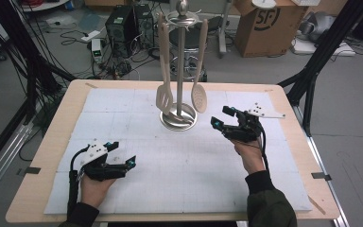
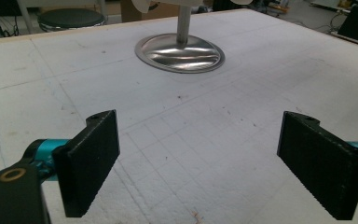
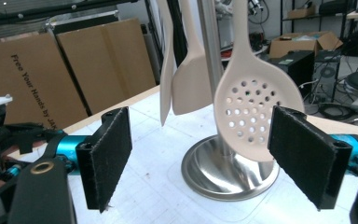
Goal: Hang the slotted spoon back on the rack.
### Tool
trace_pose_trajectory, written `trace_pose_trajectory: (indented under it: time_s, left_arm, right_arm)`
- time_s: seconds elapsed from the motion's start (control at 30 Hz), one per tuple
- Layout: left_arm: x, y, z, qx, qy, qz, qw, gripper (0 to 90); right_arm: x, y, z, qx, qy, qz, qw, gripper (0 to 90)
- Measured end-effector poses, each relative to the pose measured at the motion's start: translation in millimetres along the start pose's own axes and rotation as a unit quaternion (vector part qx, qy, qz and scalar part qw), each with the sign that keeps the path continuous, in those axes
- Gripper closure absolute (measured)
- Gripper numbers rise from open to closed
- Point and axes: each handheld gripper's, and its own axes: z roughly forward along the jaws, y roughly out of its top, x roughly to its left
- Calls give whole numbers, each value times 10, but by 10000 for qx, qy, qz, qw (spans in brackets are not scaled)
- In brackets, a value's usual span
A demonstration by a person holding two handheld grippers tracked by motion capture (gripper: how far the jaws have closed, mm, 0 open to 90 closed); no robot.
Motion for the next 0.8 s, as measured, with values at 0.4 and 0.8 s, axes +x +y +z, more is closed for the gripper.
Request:
trace_pose_trajectory:
  time_s: [0.4, 0.8]
  left_arm:
    - [4, 0, 10, -31, -26, -51, 10000, 135]
    - [28, -2, 22, -117, -84, -185, 9997, 134]
  right_arm:
    - [22, -254, -142, -189, -16, -86, 9998, 256]
    - [125, -532, -288, 79, 33, -53, 9999, 202]
